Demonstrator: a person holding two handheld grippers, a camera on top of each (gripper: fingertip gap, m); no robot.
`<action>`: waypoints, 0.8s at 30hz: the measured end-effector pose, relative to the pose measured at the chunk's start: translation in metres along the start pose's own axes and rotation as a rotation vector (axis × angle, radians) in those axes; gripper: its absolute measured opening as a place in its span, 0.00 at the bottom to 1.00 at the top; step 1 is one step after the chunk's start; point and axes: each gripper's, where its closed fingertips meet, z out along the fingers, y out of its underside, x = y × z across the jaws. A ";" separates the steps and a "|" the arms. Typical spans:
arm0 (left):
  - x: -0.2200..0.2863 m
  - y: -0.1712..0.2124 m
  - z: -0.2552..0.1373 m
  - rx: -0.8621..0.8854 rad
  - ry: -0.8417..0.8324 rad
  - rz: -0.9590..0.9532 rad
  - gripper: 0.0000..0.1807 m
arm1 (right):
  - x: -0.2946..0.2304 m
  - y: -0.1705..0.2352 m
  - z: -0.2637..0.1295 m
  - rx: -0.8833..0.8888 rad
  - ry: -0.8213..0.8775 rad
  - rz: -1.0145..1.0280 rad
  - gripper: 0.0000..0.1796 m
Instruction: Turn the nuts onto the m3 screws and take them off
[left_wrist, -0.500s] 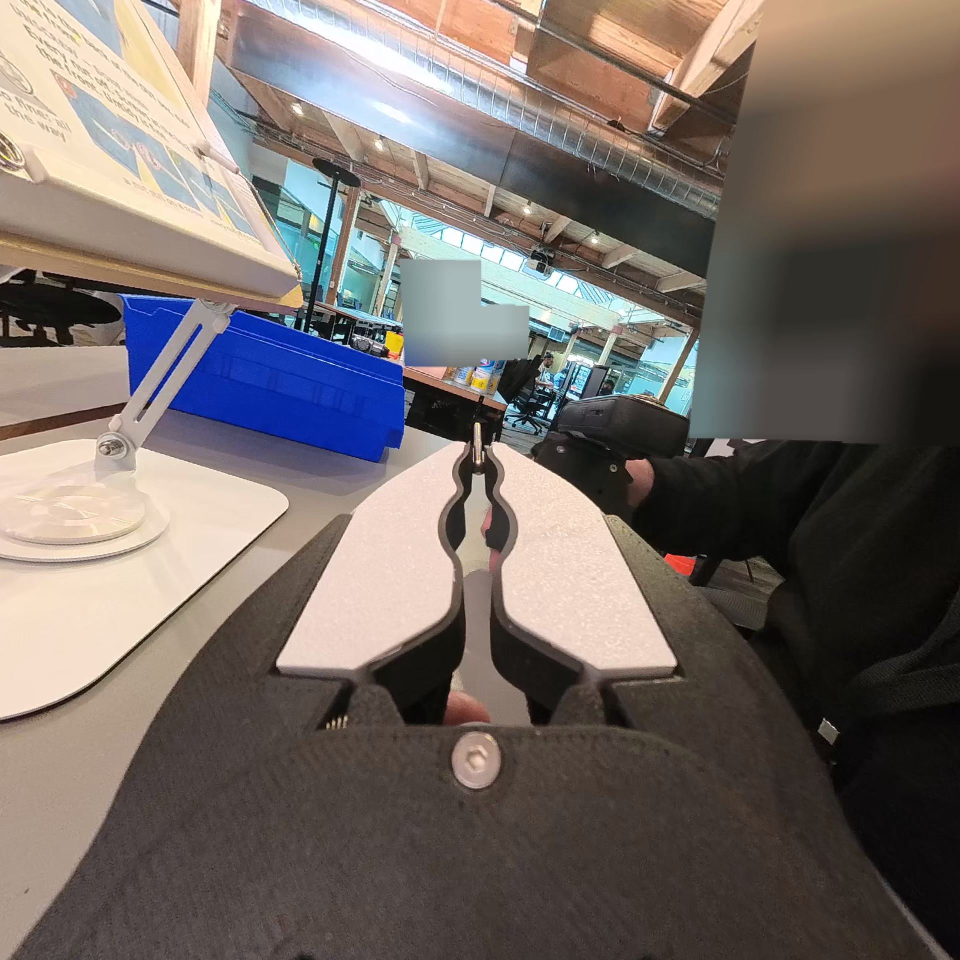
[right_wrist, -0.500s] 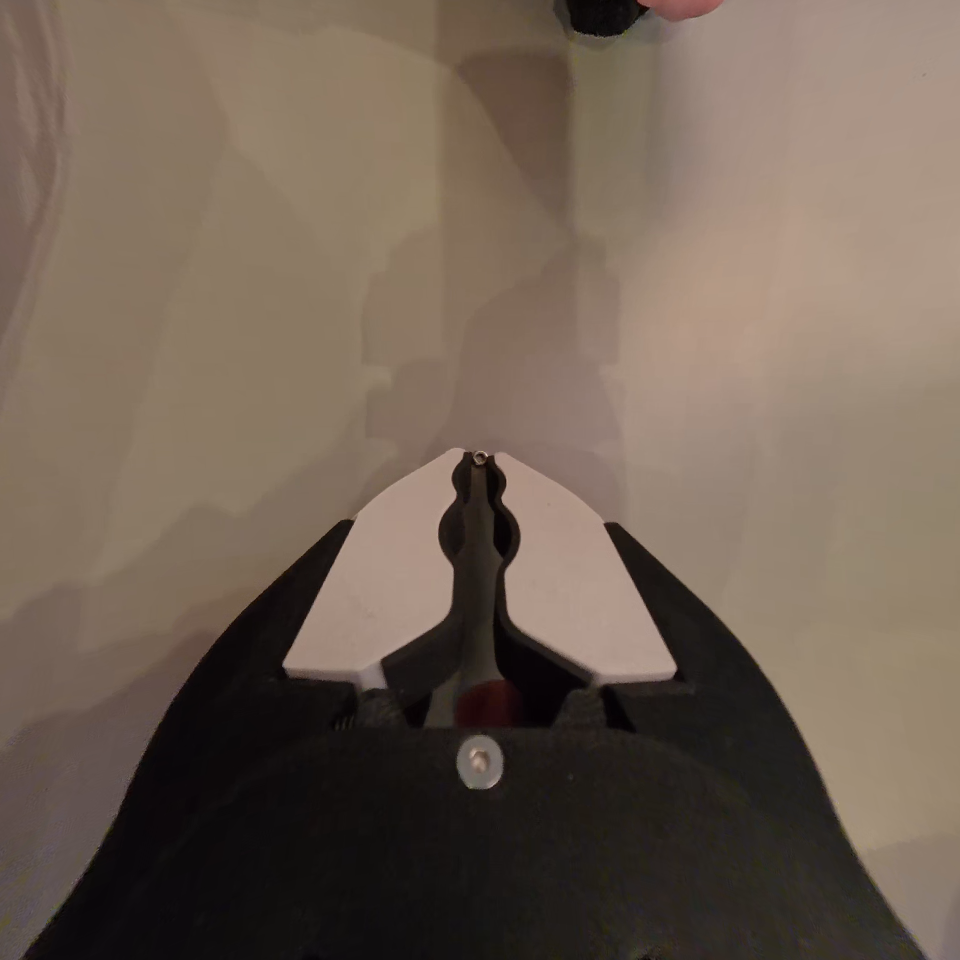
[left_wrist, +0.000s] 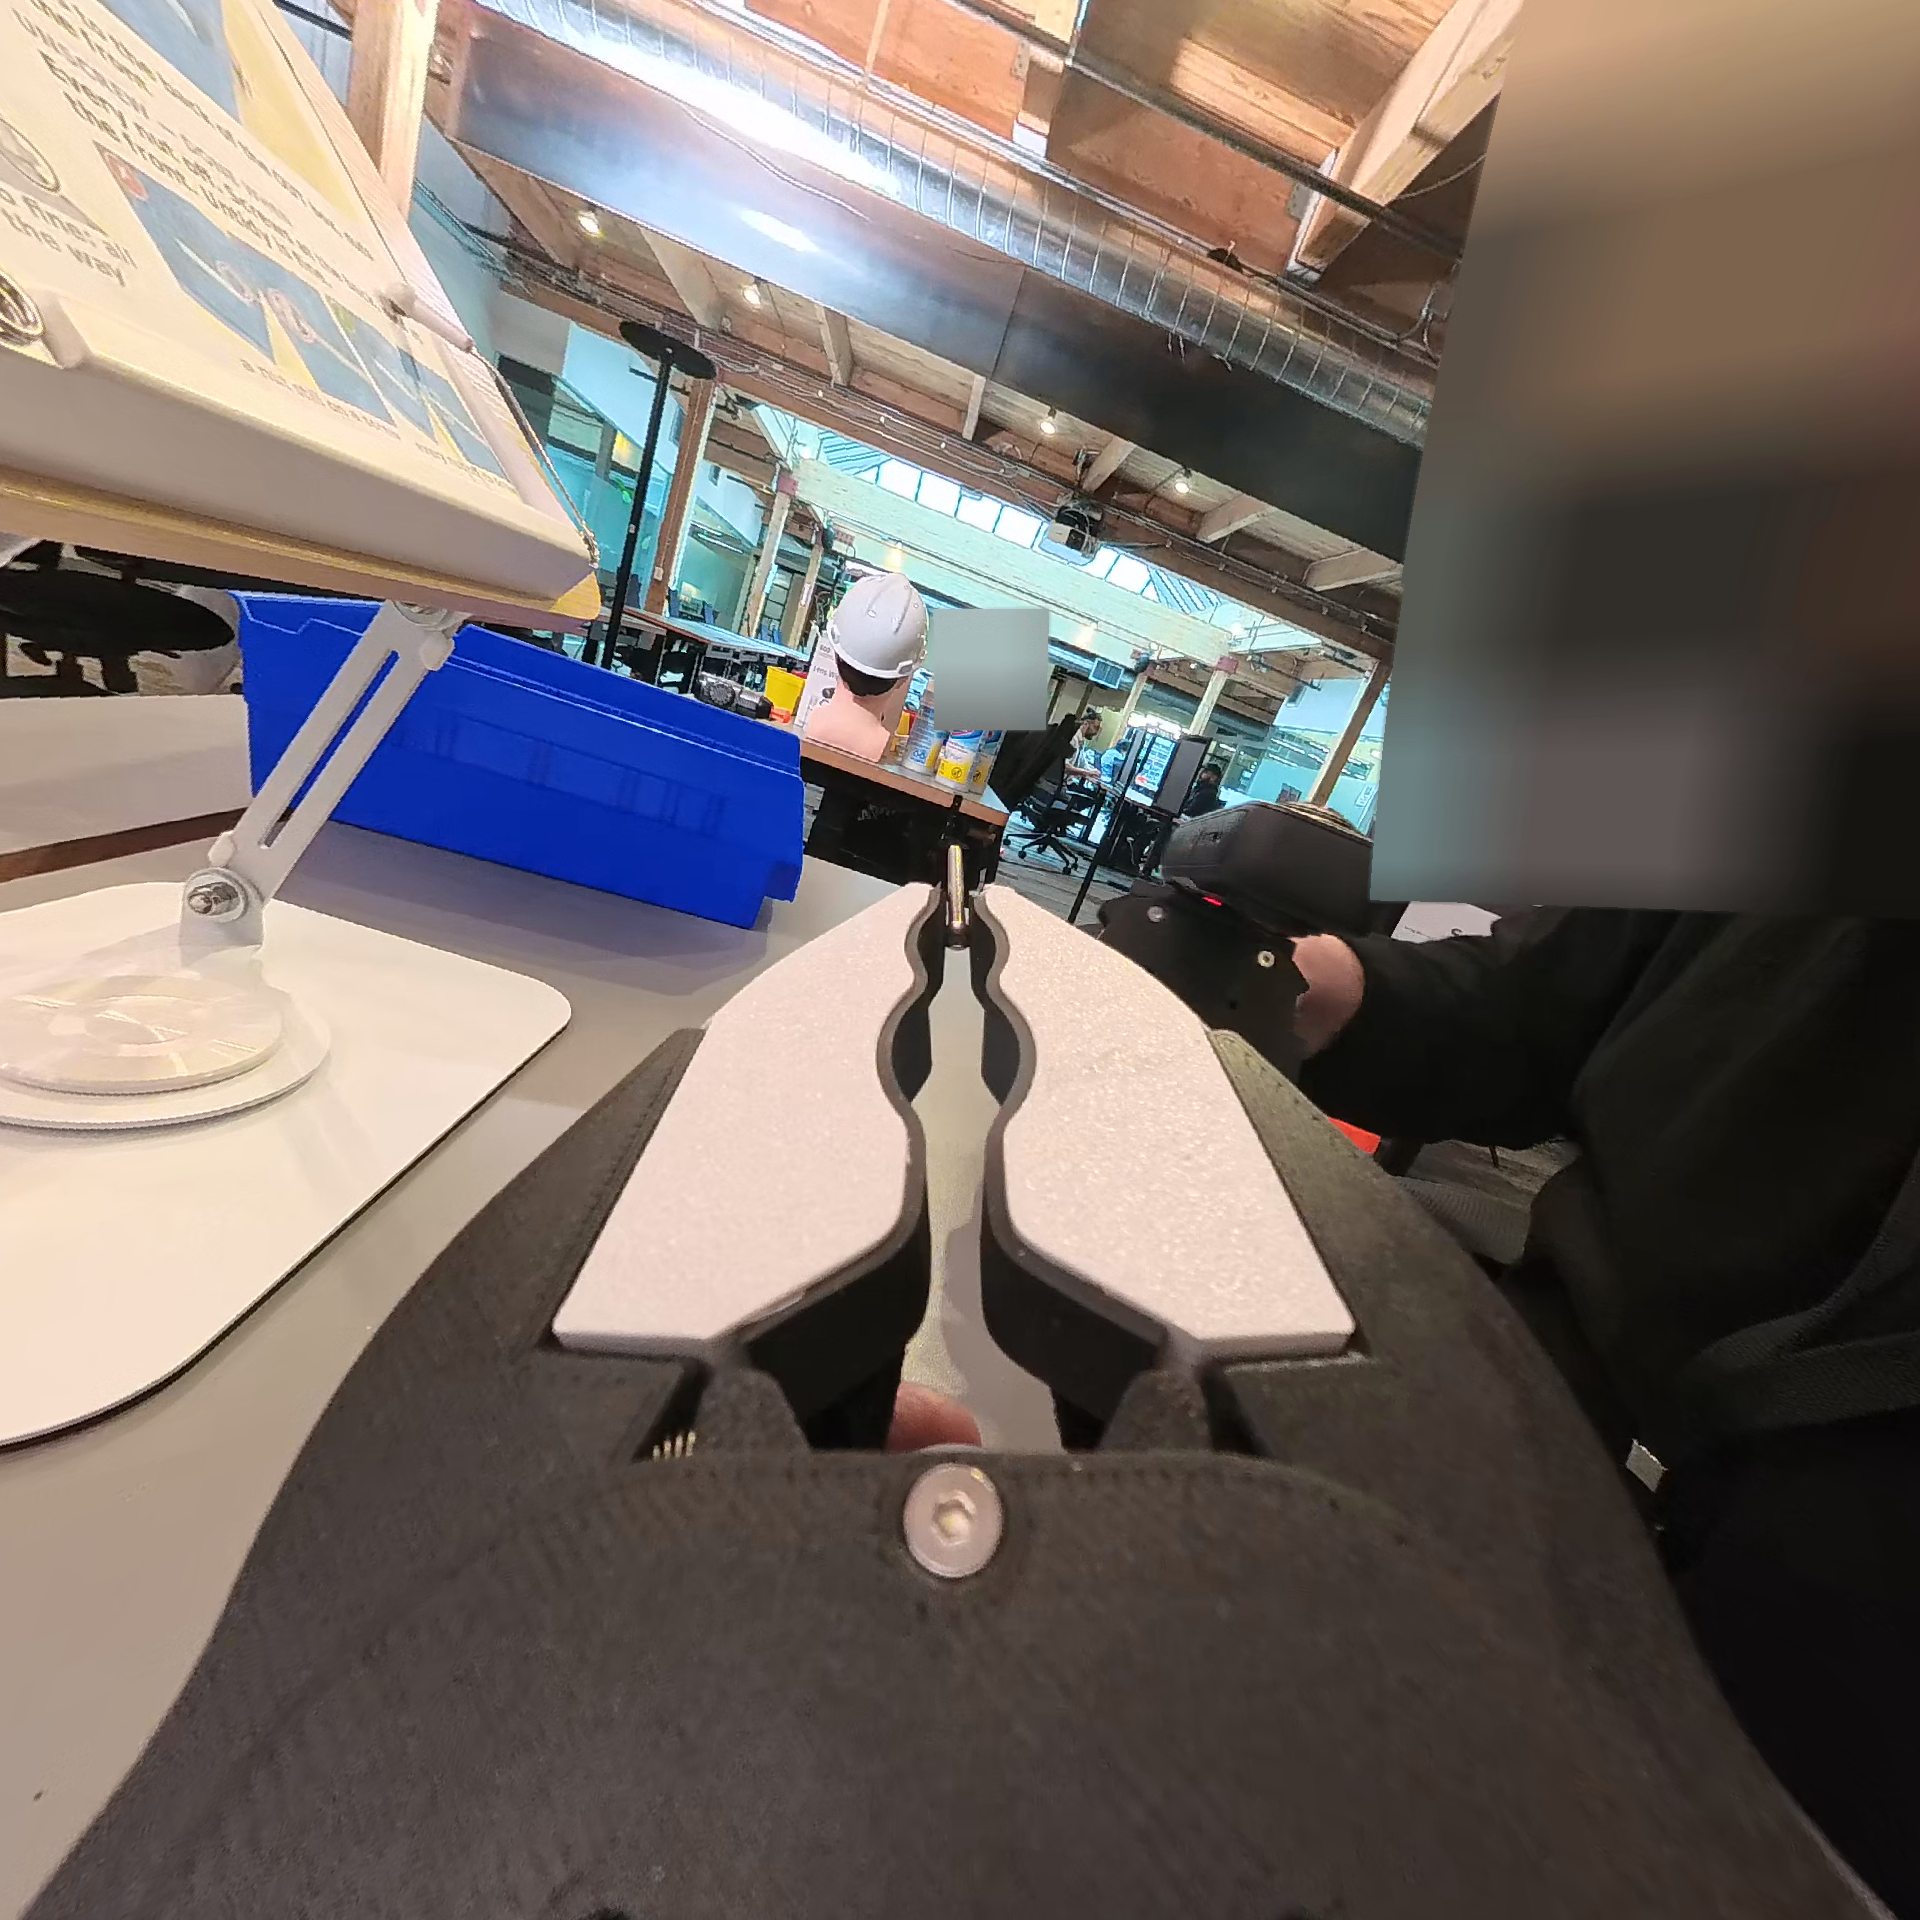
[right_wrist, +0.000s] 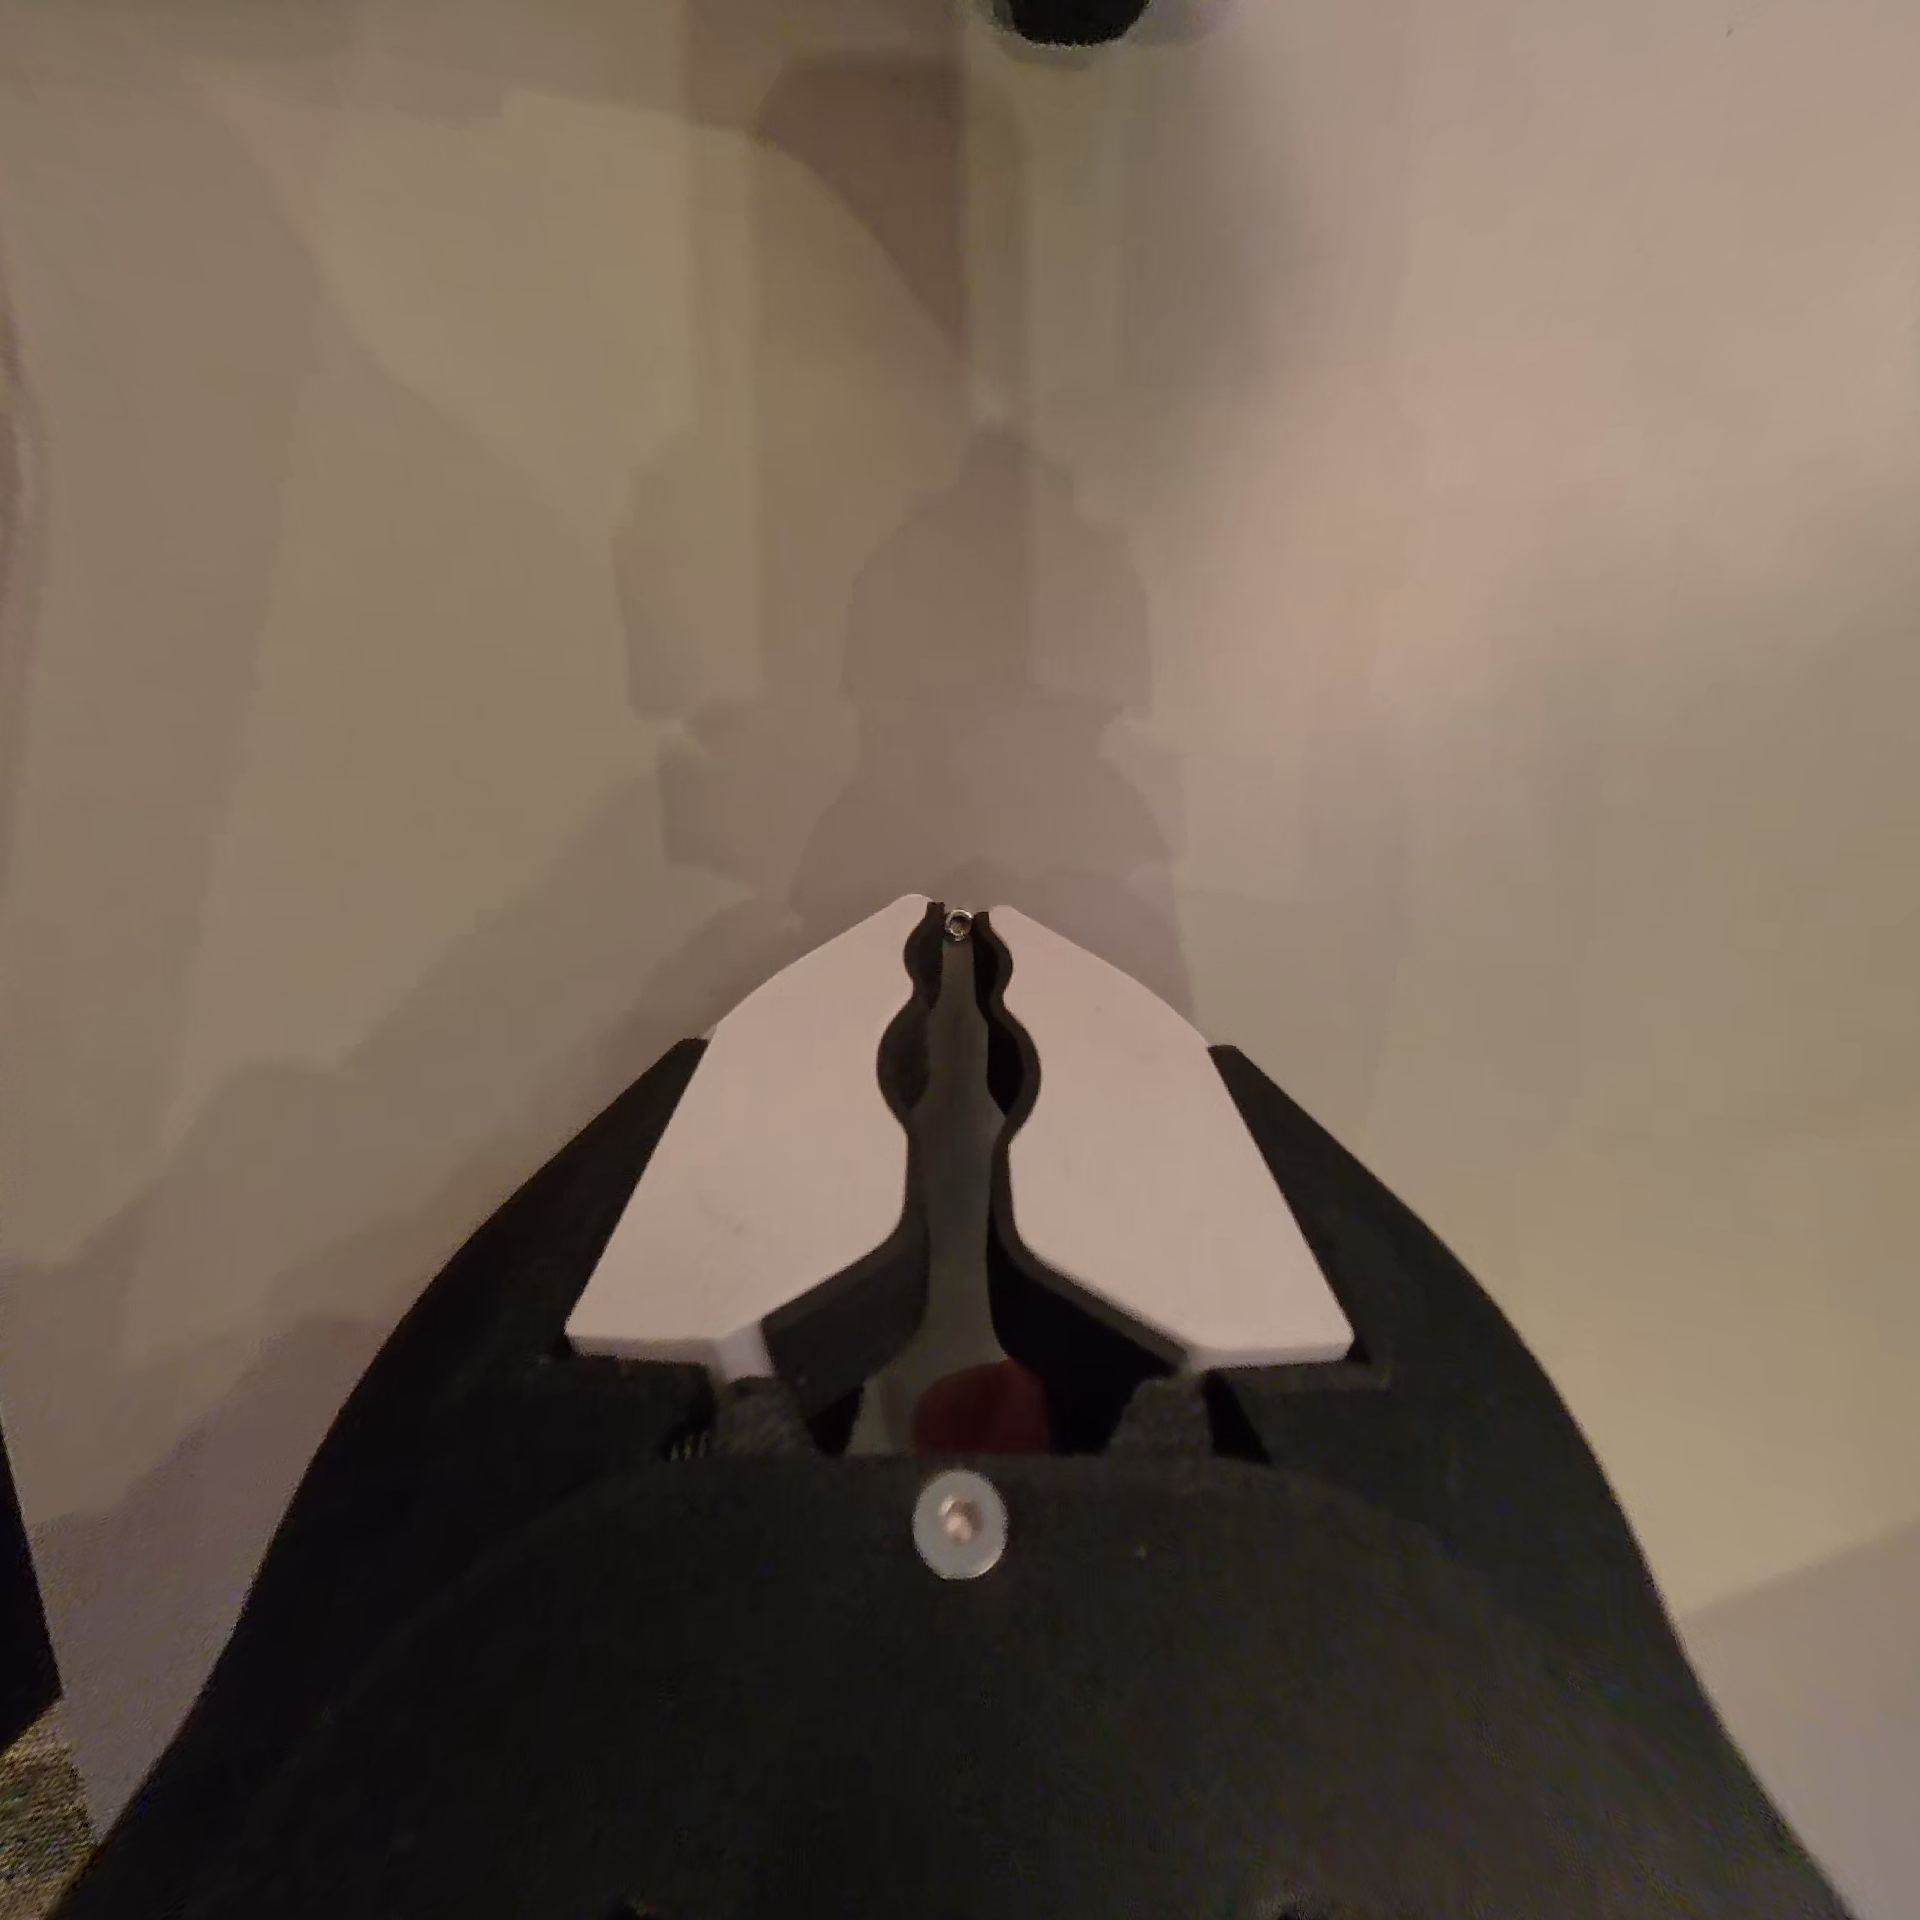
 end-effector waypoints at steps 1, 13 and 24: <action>0.000 0.000 0.000 0.000 0.001 0.000 0.02 | 0.000 0.000 0.000 -0.004 0.006 0.007 0.03; 0.001 0.000 0.000 0.000 0.001 0.002 0.02 | 0.000 -0.003 0.001 0.056 0.030 -0.003 0.03; 0.003 -0.003 0.001 0.040 0.029 -0.040 0.02 | 0.021 -0.041 -0.046 0.305 0.138 -0.063 0.03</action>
